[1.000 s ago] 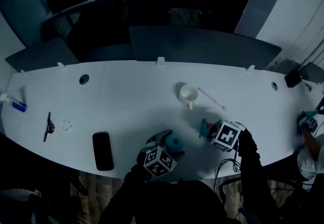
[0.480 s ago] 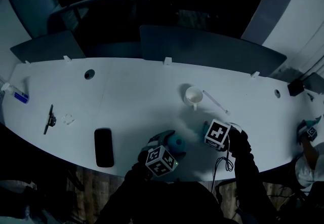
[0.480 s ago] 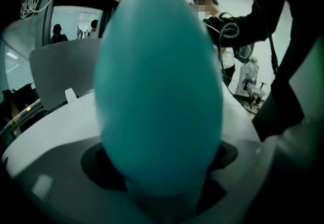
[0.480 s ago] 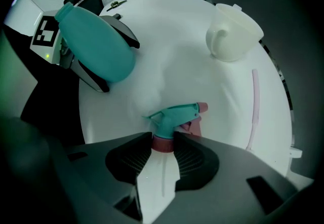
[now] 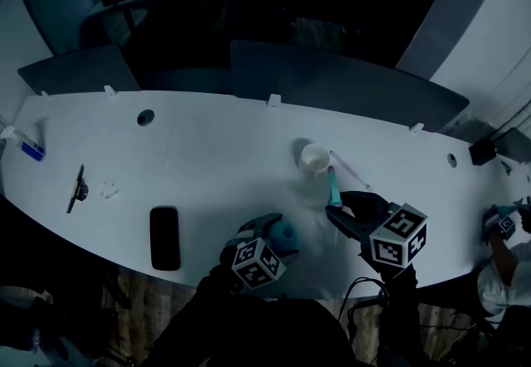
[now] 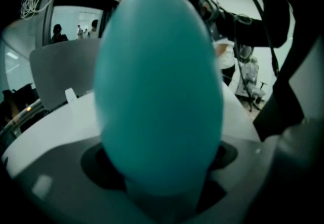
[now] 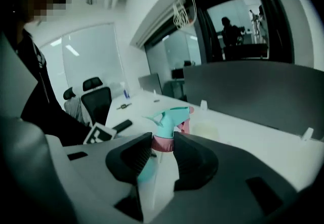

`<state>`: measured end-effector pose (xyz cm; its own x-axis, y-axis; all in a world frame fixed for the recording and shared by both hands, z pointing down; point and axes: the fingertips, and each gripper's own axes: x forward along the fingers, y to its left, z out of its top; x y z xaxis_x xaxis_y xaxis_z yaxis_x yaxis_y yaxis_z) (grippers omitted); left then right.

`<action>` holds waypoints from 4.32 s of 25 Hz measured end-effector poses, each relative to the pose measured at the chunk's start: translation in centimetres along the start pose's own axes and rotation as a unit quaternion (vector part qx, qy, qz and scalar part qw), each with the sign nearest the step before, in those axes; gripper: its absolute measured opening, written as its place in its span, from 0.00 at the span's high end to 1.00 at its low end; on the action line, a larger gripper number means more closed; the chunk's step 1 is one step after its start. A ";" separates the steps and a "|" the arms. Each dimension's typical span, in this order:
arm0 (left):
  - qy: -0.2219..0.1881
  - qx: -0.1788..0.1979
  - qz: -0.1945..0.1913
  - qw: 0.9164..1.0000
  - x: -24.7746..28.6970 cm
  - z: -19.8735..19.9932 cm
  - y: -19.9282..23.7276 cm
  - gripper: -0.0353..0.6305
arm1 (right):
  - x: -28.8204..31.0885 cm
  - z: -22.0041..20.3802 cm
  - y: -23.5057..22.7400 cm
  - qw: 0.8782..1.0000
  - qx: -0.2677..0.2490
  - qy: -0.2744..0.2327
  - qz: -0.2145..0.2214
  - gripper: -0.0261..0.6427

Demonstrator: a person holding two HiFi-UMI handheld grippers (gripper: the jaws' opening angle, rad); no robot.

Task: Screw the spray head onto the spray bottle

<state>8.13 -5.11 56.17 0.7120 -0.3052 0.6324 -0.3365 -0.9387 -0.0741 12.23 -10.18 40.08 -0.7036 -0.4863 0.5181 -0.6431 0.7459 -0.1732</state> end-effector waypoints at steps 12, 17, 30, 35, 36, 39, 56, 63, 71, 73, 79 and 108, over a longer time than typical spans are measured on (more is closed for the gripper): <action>0.001 -0.002 0.001 1.000 0.0 0.0 -0.1 0.28 | -4.4 10.9 7.7 0.946 -0.009 -0.313 0.083 0.77; 0.000 -0.002 0.001 1.000 0.0 0.0 -0.1 0.28 | -2.1 9.2 8.8 0.951 -0.045 -0.293 0.083 0.77; 0.003 -0.005 -0.001 1.000 0.0 -0.2 -0.1 0.29 | 4.3 -0.1 9.8 0.968 -0.081 -0.225 0.070 0.77; 0.004 -0.004 -0.001 1.000 0.0 -0.1 -0.1 0.29 | 4.5 -0.7 10.0 0.967 -0.088 -0.227 0.070 0.77; 0.003 -0.003 -0.001 1.000 -0.1 -0.1 -0.1 0.29 | 4.5 -1.0 10.1 0.968 -0.095 -0.223 0.068 0.77; 0.001 -0.001 0.000 1.000 -0.2 0.2 0.0 0.29 | 4.5 -1.3 10.1 0.966 -0.119 -0.220 0.061 0.77; -0.066 0.007 -0.098 0.993 -3.1 1.4 -0.3 0.31 | 4.4 -1.5 10.2 0.962 -0.116 -0.243 0.048 0.77; -0.106 -0.087 0.064 0.988 -2.8 2.1 1.0 0.36 | 3.9 -1.4 9.5 0.957 -0.115 -0.262 -0.036 0.77; -0.124 -0.044 0.027 0.991 -3.6 2.1 0.8 0.34 | 4.2 -1.7 9.5 0.963 -0.113 -0.242 -0.038 0.77; -0.134 -0.016 -0.046 0.990 -4.4 3.0 0.7 0.34 | 4.3 -1.7 9.4 0.965 -0.119 -0.234 -0.017 0.77; -0.159 -0.031 -0.014 0.987 -4.3 3.8 1.3 0.41 | 4.1 -1.0 8.8 0.958 -0.131 -0.250 -0.045 0.77; -0.154 -0.080 0.136 0.975 -5.2 4.2 2.6 0.45 | 4.8 -0.8 8.1 0.976 -0.096 -0.179 -0.081 0.77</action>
<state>6.09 -6.66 49.44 0.7266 -0.5956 0.3426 -0.6128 -0.7872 -0.0690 3.91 -6.14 41.87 -0.6803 -0.7068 0.1940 -0.7100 0.7012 0.0650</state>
